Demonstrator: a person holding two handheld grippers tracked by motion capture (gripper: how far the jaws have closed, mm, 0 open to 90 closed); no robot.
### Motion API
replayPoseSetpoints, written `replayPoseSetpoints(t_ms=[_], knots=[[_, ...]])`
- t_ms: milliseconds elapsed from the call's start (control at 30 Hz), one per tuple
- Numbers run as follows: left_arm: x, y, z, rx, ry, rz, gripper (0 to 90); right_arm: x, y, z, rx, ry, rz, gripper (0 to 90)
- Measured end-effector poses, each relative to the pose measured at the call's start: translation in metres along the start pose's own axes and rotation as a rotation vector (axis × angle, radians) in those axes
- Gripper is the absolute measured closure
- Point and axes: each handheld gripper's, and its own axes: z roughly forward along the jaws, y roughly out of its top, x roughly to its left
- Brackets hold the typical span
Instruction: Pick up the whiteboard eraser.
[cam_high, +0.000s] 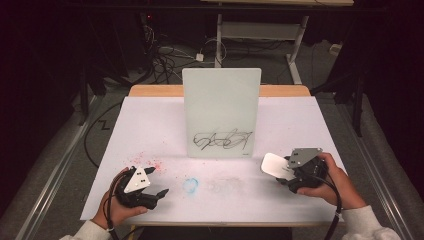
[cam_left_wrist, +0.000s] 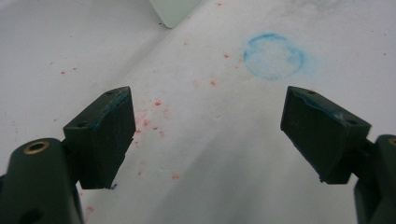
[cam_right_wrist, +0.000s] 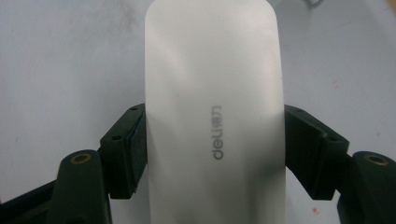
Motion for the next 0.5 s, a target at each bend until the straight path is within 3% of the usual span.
replayPoseSetpoints(t_ms=[67,100,267,500], knots=[[0.000,0.000,0.000,-0.001,0.002,0.002,17.7,0.001,0.004,0.000,-0.020,-0.009,0.005,30.4],[0.000,0.000,-0.001,-0.004,0.008,0.005,17.7,0.003,0.012,-0.001,-0.059,-0.025,0.016,30.4],[0.001,0.000,-0.003,-0.009,0.017,0.000,17.6,0.006,0.026,0.003,-0.114,-0.048,0.022,30.5],[0.003,-0.002,-0.007,-0.022,0.038,0.002,17.7,0.013,0.026,0.008,-0.194,-0.075,0.072,30.5]])
